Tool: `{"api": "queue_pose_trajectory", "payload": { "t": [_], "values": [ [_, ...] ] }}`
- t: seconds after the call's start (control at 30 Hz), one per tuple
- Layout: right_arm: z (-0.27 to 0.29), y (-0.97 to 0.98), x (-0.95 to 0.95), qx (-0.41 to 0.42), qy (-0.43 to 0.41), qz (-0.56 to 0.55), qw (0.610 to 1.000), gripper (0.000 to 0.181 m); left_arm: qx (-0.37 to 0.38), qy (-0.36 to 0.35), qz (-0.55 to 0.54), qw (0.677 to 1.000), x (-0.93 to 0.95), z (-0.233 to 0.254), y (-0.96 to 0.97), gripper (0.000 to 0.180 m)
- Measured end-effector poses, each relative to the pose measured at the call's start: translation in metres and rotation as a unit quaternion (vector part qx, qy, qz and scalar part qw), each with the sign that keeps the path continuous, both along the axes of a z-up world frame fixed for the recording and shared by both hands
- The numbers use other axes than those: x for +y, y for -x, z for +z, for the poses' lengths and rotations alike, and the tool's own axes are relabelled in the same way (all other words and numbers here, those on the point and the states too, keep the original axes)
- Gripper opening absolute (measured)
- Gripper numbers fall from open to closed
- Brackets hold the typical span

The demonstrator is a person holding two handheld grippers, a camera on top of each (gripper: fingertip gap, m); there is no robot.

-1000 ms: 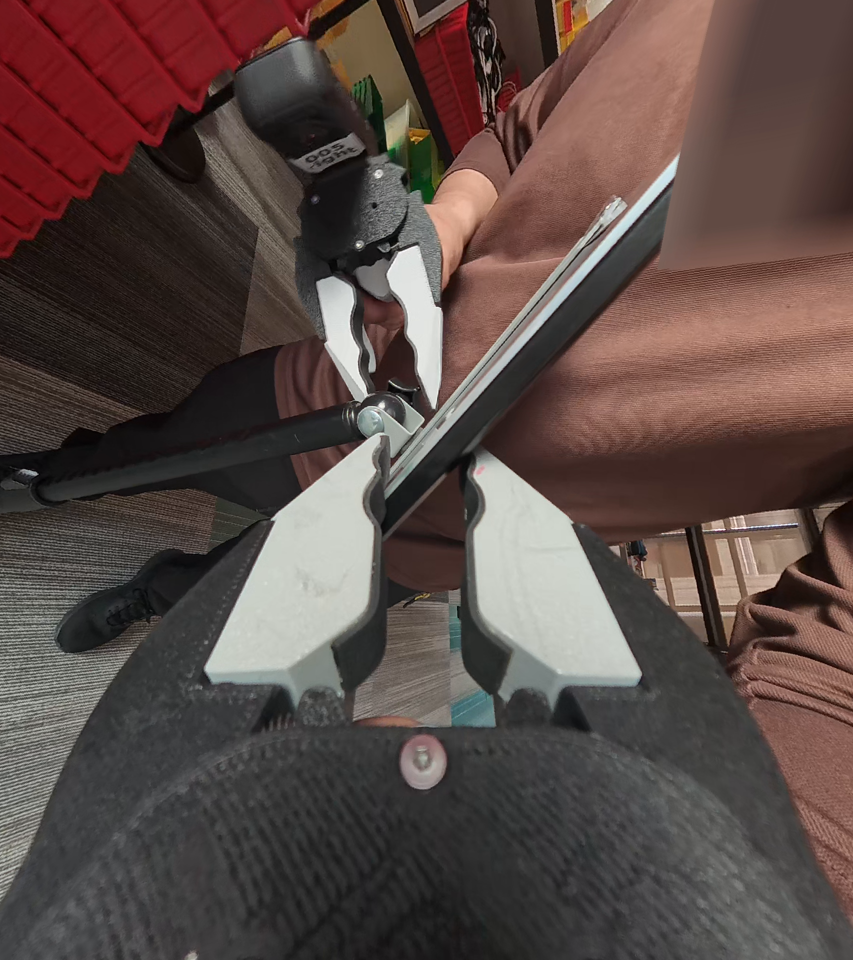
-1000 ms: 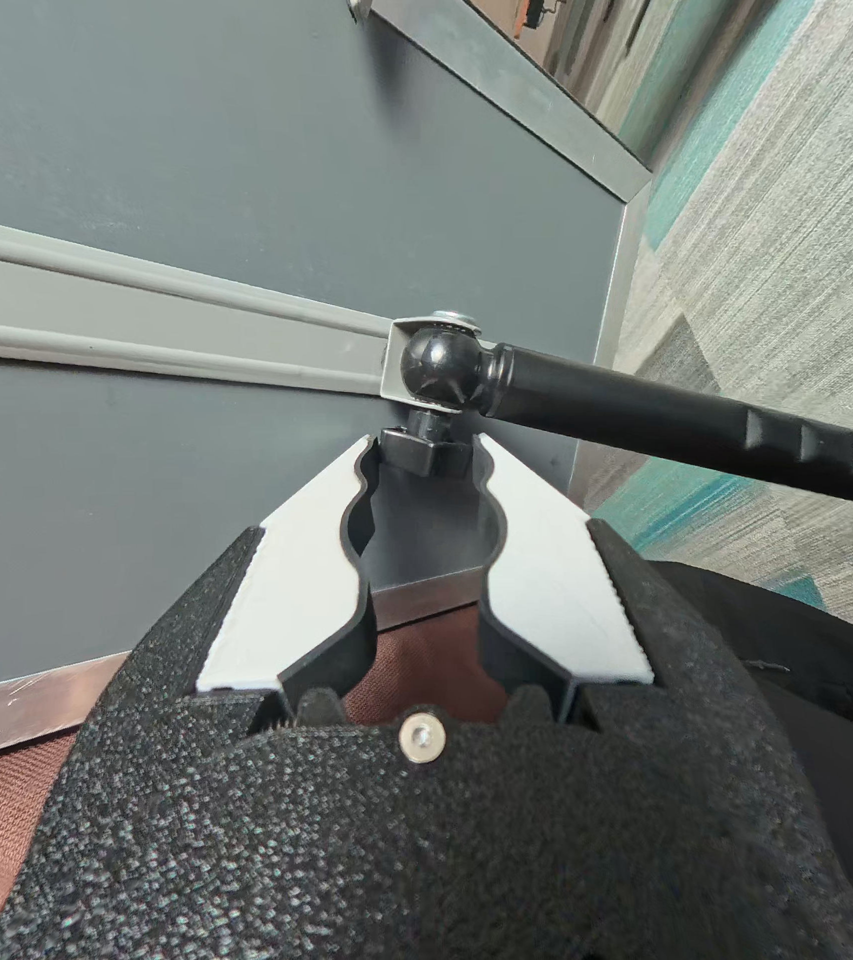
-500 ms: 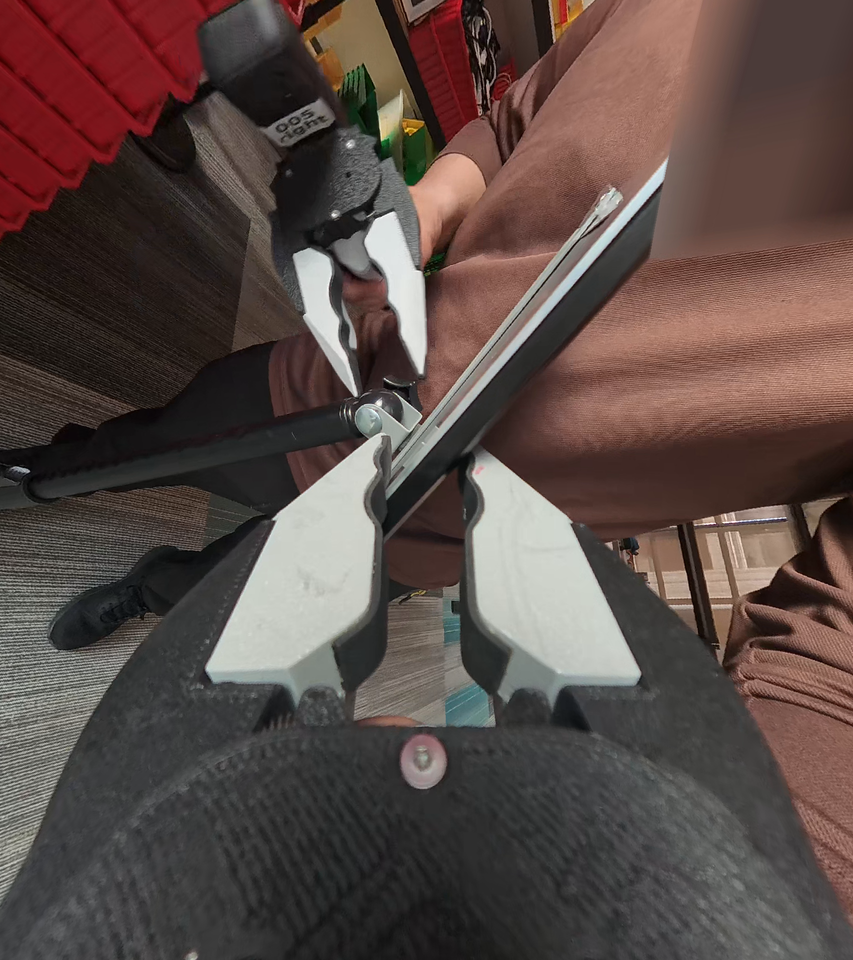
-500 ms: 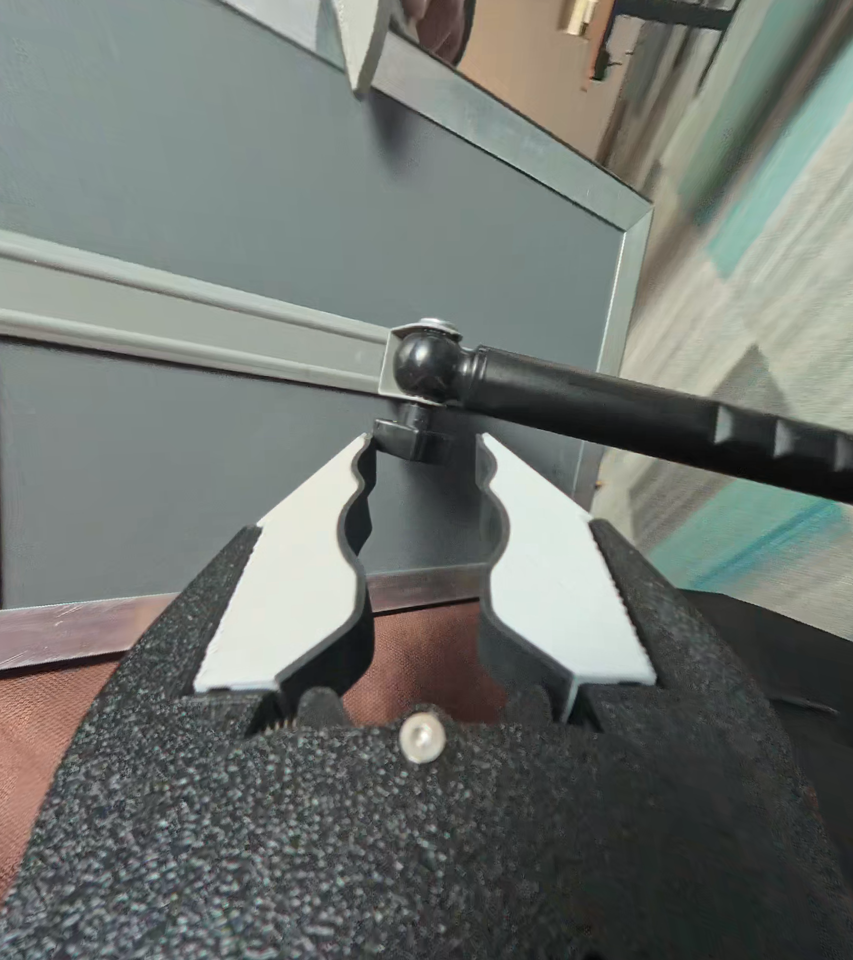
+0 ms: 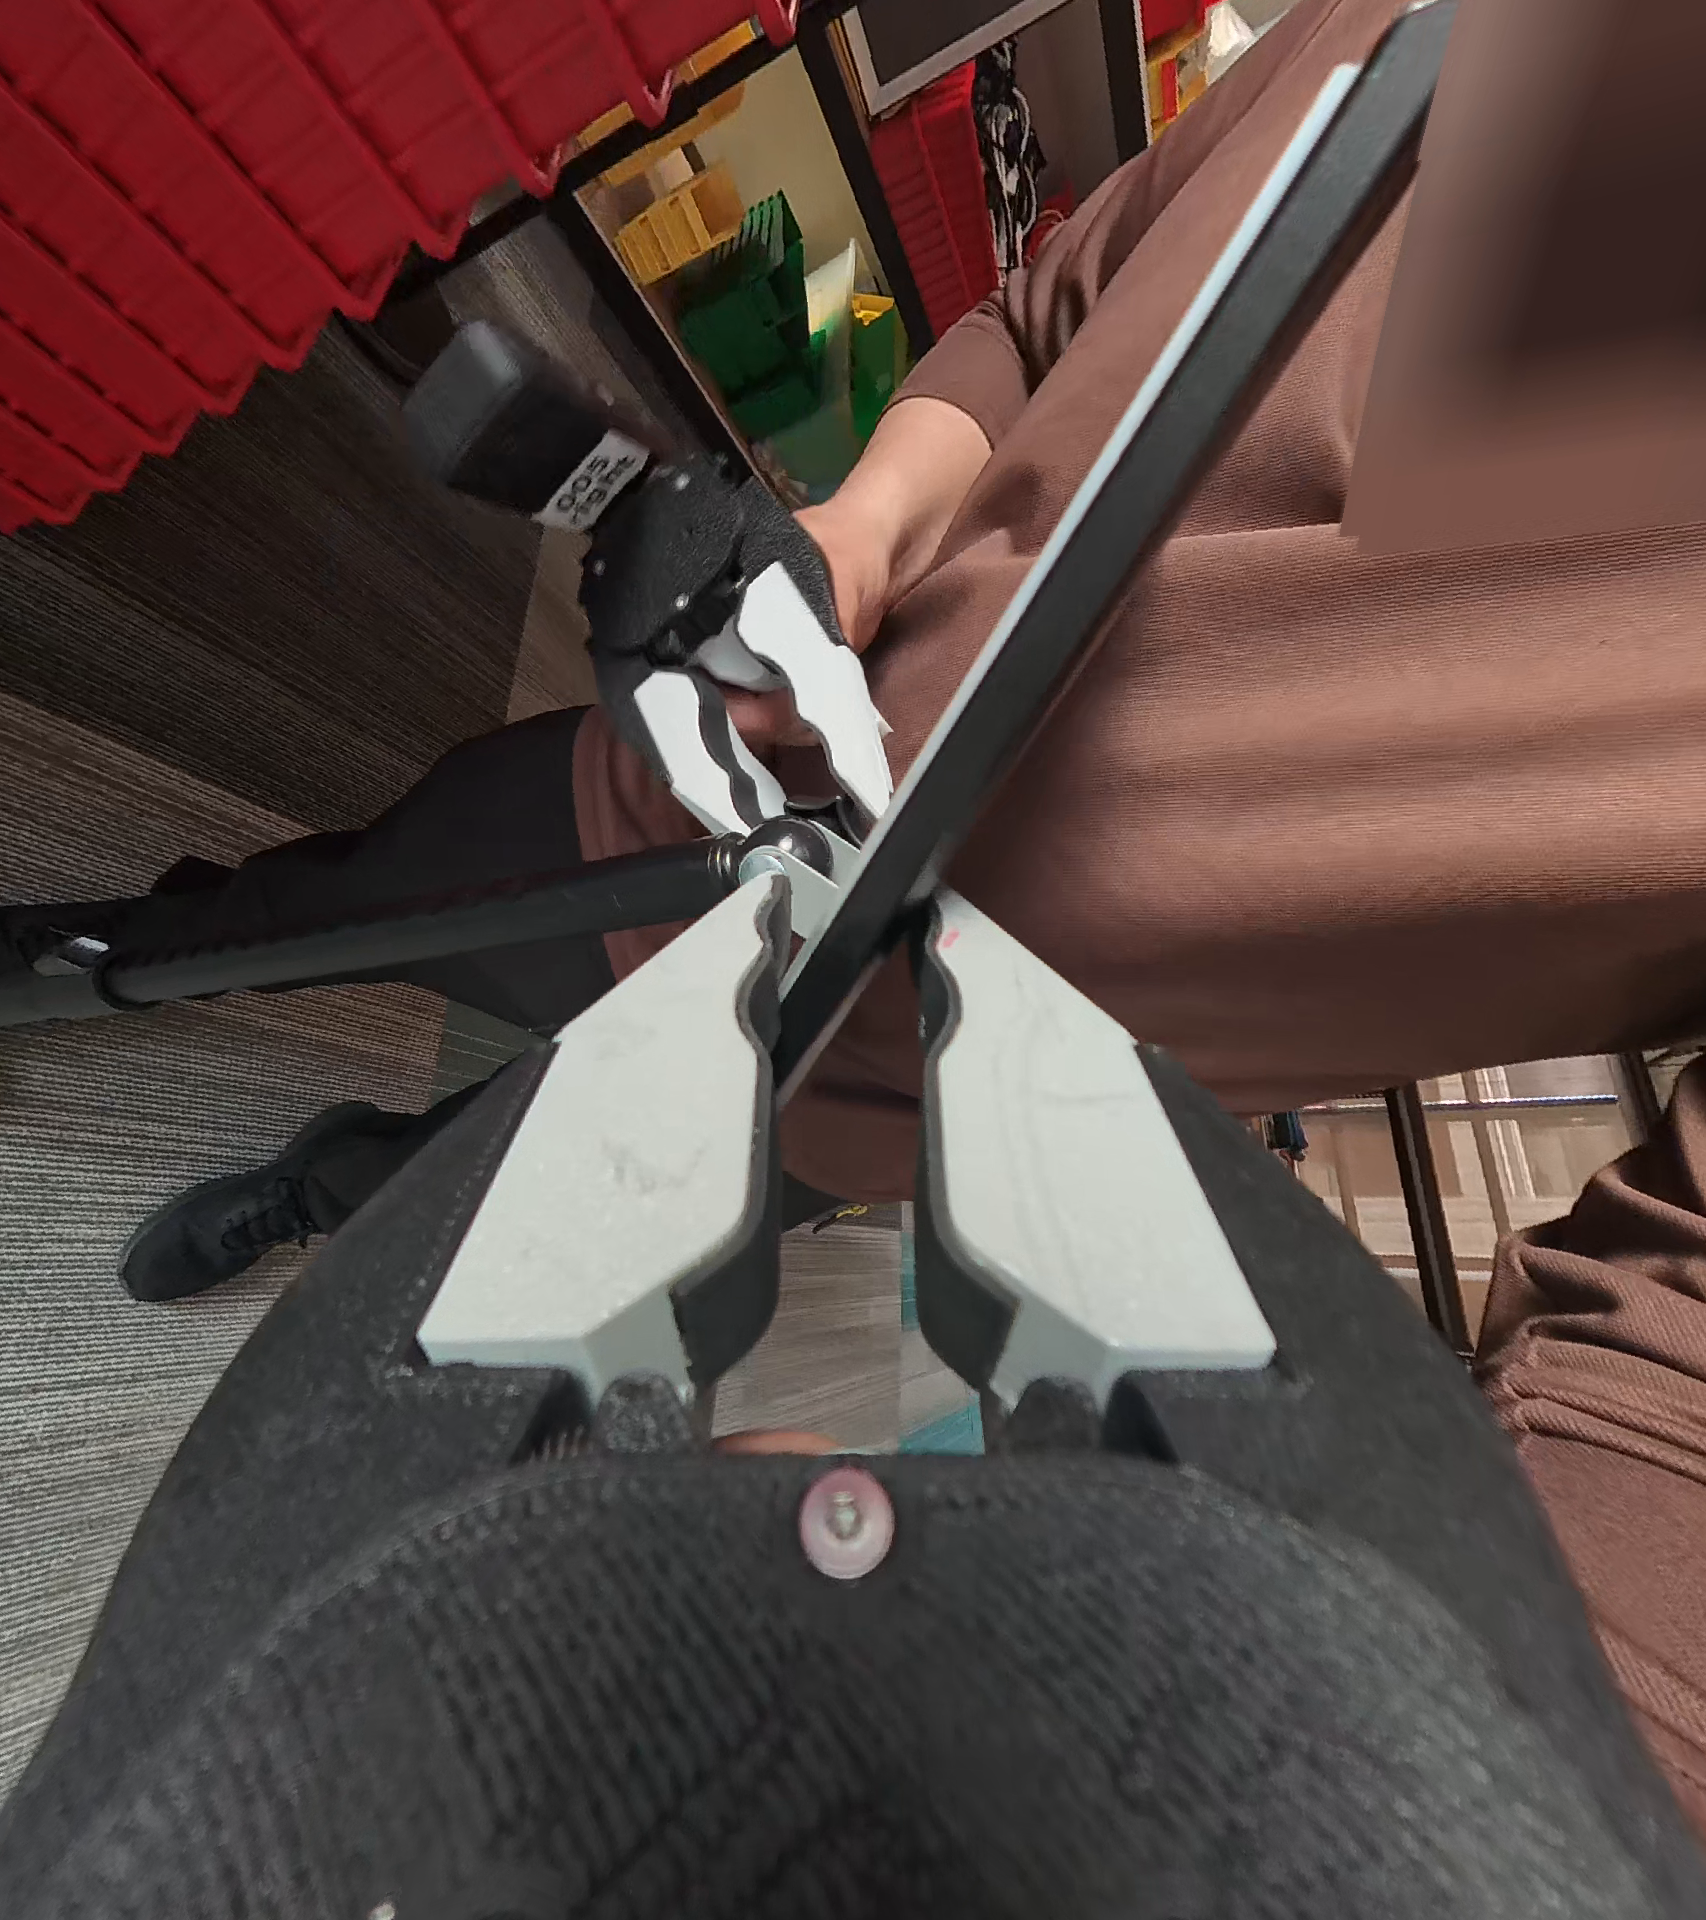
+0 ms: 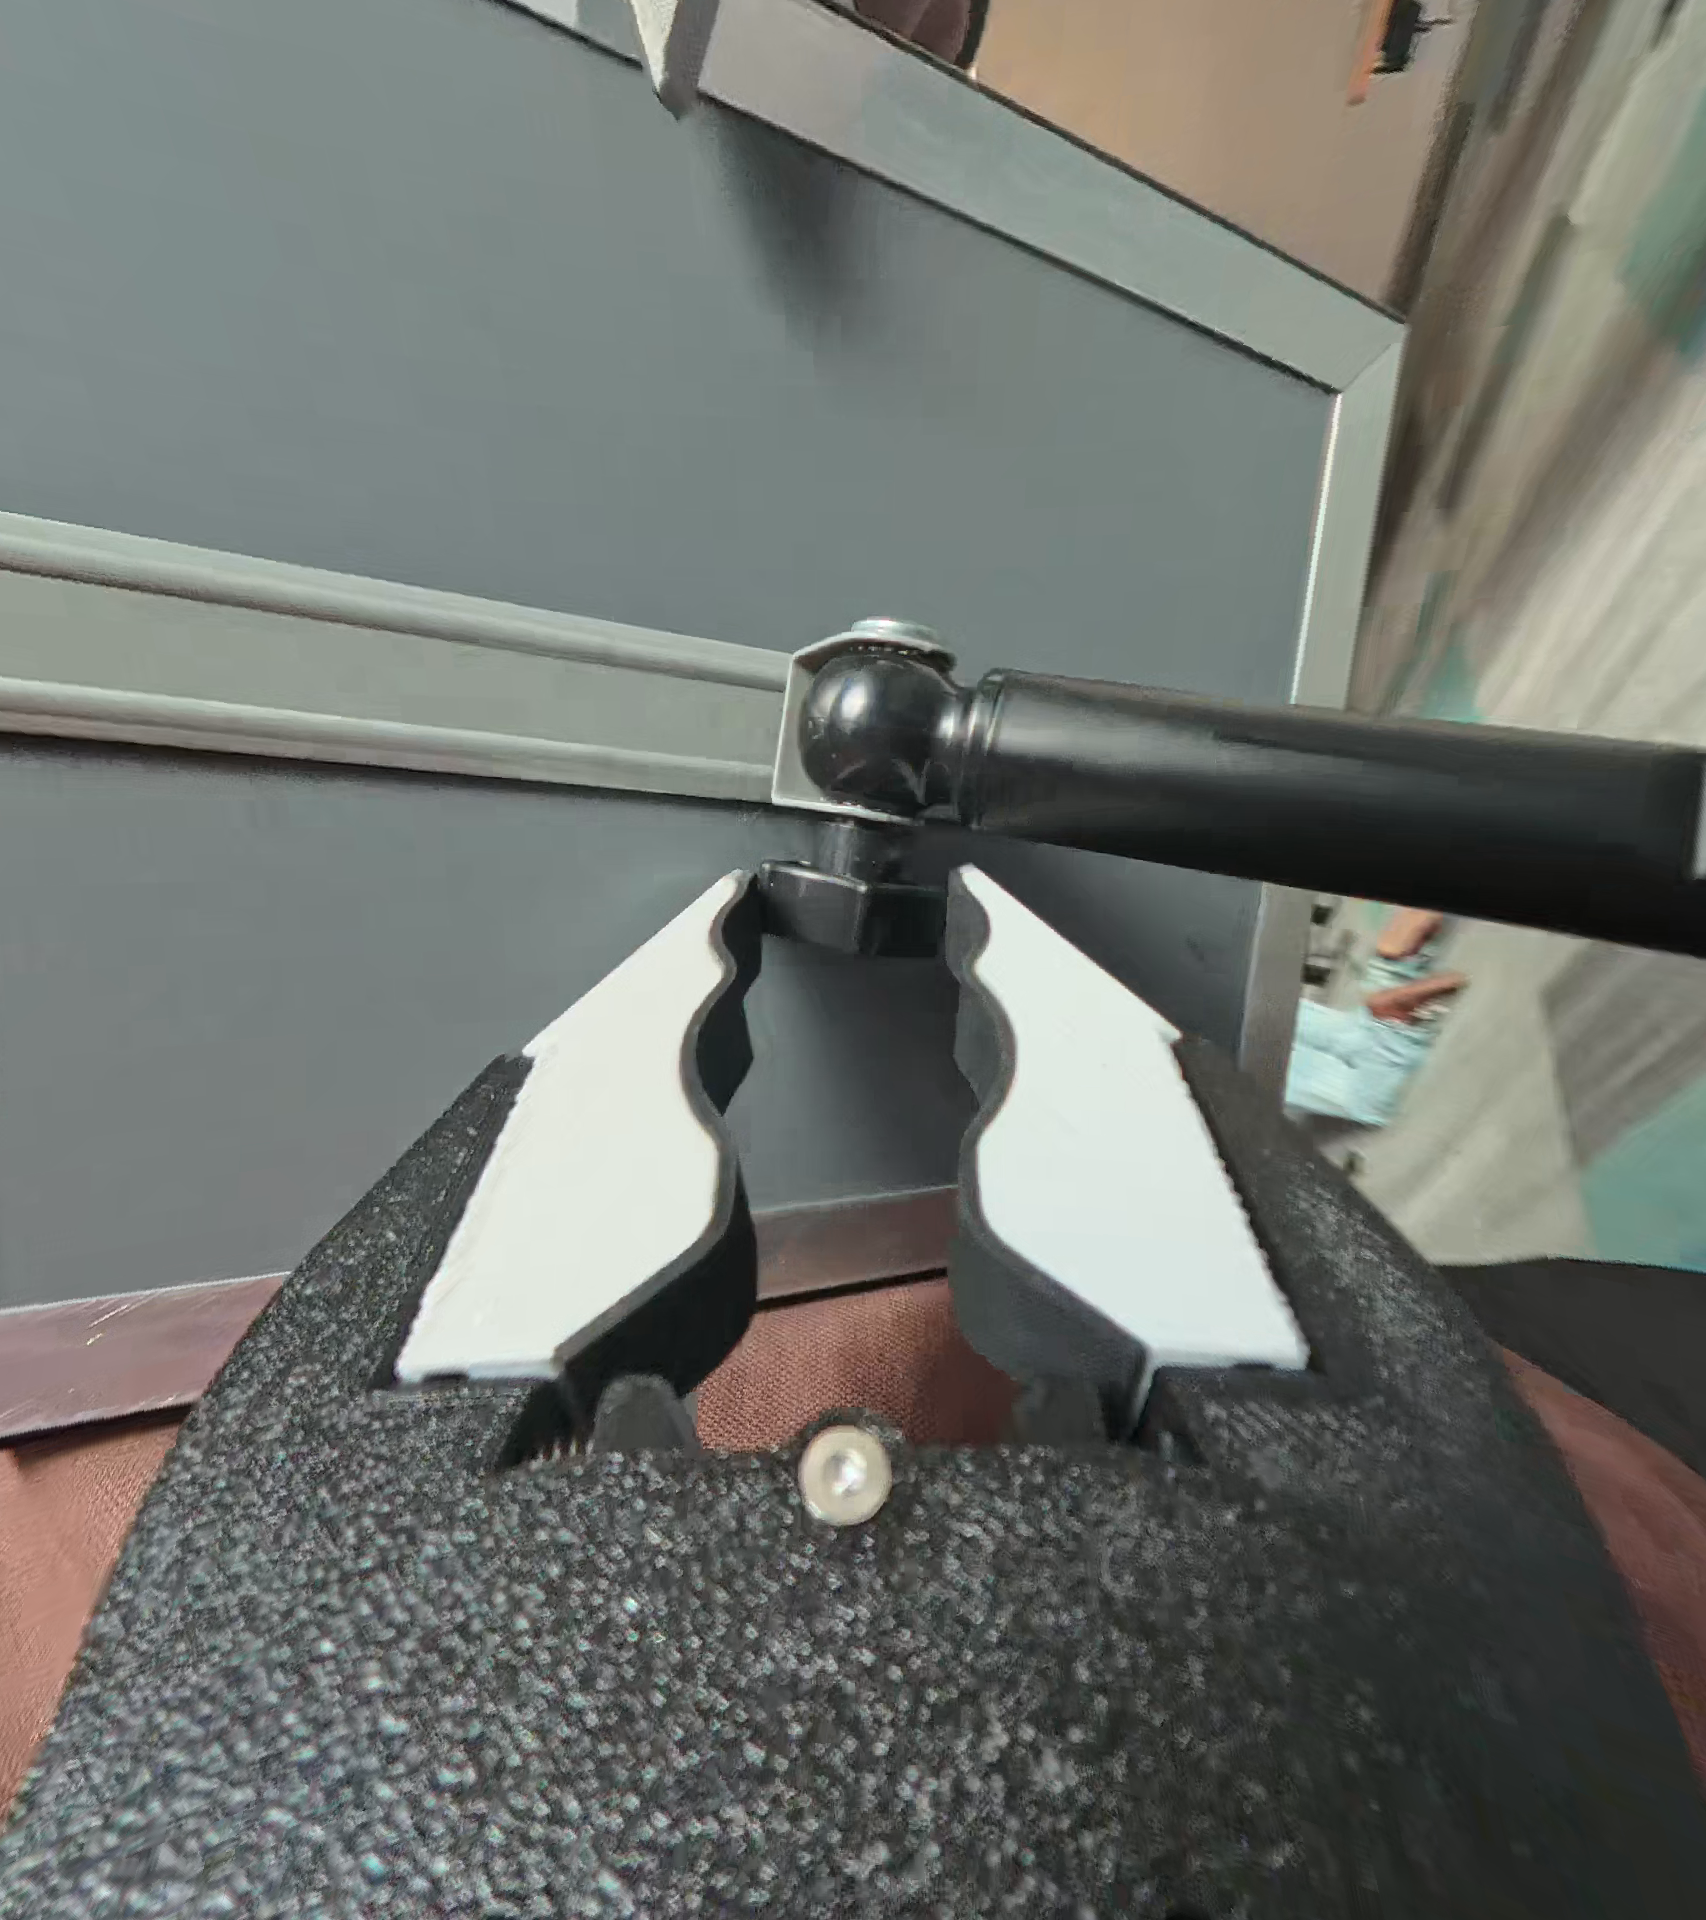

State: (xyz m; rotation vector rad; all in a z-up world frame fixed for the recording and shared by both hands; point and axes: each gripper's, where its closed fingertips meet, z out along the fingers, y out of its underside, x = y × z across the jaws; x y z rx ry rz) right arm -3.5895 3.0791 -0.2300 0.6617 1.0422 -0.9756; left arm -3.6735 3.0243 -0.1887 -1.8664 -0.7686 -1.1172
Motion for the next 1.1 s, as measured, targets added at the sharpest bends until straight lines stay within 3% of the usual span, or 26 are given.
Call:
{"api": "queue_pose_trajectory", "payload": {
  "t": [0.1,0.2,0.37,0.43,0.53,0.67,0.7,0.77,0.83,0.9,1.0,1.07,1.1],
  "values": [
    [0.004,0.001,0.005,-0.097,0.079,-0.002,0.992,0.034,0.018,-0.003,-0.021,1.0,0.004,0.001,-0.003,0.019],
    [0.006,0.002,0.008,-0.138,0.138,0.009,0.981,0.034,0.026,-0.015,-0.026,0.999,0.005,0.001,-0.002,0.018],
    [0.007,0.006,0.014,-0.274,0.232,0.048,0.932,0.034,0.021,-0.017,-0.038,0.999,0.008,0.001,-0.001,0.017],
    [0.006,0.005,0.011,-0.227,0.19,0.031,0.955,0.034,0.014,-0.007,-0.042,0.999,0.006,0.001,-0.002,0.019],
    [-0.003,0.003,0.012,-0.027,0.057,0.009,0.998,0.03,0.014,-0.006,-0.043,0.999,0.007,0.001,-0.004,0.019],
    [-0.003,0.007,0.01,0.135,-0.026,0.014,0.99,0.029,0.02,-0.011,-0.045,0.999,0.009,0.0,-0.002,0.019],
    [-0.002,0.008,0.009,0.118,-0.01,0.013,0.993,0.028,0.02,-0.01,-0.045,0.999,0.01,0.0,-0.002,0.019],
    [0.0,0.011,0.012,-0.012,0.055,0.013,0.998,0.022,0.016,-0.007,-0.044,0.999,0.012,0.0,-0.001,0.019],
    [0.002,0.012,0.016,-0.177,0.136,0.026,0.974,0.022,0.013,-0.006,-0.049,0.999,0.015,0.001,-0.002,0.018],
    [0.003,0.011,0.015,-0.249,0.176,0.039,0.952,0.024,0.008,-0.002,-0.048,0.999,0.015,0.0,-0.002,0.017],
    [-0.002,0.01,0.014,-0.146,0.131,0.047,0.979,0.027,0.007,0.003,-0.044,0.999,0.013,0.0,-0.002,0.019],
    [-0.013,0.004,0.017,-0.027,0.056,0.063,0.996,0.05,0.006,0.003,-0.047,0.999,0.013,0.0,-0.003,0.019],
    [-0.012,0.003,0.021,0.008,0.044,0.069,0.997,0.051,0.007,0.003,-0.045,0.999,0.013,0.0,-0.003,0.019]
  ]
}}
